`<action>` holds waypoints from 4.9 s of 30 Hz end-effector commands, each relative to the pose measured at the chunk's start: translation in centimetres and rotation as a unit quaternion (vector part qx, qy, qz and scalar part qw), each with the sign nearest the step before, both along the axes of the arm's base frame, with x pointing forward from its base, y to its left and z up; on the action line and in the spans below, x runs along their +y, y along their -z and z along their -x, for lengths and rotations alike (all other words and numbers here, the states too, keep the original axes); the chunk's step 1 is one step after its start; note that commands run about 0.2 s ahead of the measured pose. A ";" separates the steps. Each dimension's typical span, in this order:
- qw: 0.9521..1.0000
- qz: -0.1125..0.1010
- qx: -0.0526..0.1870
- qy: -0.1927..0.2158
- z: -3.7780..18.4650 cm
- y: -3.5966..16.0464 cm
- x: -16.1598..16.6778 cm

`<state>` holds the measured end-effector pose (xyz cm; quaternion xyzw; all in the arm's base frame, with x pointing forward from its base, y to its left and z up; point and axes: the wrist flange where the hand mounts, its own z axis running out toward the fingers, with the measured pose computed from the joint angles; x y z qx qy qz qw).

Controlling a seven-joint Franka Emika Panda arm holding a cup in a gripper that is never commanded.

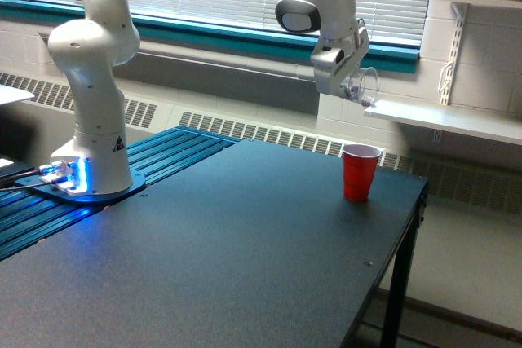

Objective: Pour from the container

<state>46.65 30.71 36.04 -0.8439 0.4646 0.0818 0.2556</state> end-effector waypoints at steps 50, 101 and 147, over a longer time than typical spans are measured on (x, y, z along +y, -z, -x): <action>0.997 -0.057 0.034 0.045 -0.3 -0.3 2.1; 0.992 -0.074 0.070 0.070 2.1 3.3 -0.5; 0.993 -0.074 0.067 0.065 1.3 1.8 0.6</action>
